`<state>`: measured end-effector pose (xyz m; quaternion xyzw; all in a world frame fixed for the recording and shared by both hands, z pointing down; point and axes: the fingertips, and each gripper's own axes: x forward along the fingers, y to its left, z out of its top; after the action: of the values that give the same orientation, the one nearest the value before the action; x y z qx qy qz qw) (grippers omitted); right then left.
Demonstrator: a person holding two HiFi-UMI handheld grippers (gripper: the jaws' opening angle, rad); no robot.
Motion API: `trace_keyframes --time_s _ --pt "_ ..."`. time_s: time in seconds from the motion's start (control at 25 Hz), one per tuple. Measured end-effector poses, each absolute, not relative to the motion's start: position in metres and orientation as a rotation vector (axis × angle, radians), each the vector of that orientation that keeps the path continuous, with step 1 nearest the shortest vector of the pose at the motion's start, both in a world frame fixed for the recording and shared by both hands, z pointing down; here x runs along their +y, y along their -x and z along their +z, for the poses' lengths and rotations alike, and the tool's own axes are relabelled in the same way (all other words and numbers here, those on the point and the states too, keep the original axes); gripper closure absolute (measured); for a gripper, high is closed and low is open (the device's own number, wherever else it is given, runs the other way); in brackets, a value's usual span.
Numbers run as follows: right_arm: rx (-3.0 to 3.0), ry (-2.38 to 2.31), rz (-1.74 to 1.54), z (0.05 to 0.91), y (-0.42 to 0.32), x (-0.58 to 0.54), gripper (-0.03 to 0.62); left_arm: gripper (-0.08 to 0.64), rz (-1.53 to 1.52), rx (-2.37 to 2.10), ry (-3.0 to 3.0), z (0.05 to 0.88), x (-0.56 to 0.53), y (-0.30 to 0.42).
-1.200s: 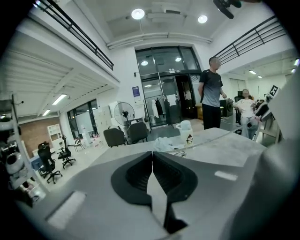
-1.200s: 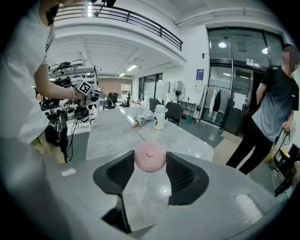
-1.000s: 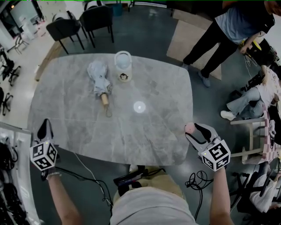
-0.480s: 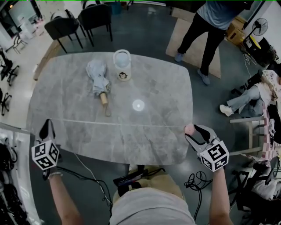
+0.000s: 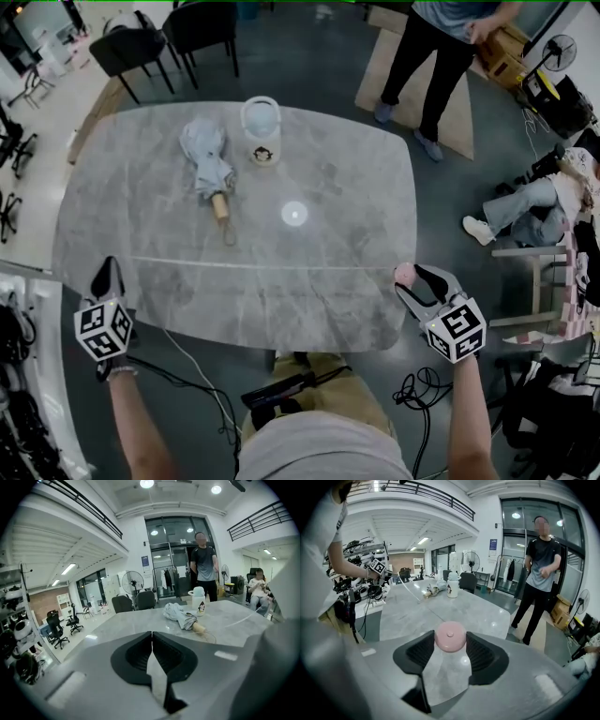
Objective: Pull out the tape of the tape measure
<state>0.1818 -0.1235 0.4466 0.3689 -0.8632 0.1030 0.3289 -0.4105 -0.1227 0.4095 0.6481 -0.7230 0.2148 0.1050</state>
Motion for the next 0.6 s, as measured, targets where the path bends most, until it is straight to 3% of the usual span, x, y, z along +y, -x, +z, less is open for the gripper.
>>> trace_keyframes --time_s 0.6 --pt "-2.174 -0.957 0.365 0.505 -0.179 -0.14 0.379 0.537 0.736 -1.997 -1.875 0.482 -0.148 0.414"
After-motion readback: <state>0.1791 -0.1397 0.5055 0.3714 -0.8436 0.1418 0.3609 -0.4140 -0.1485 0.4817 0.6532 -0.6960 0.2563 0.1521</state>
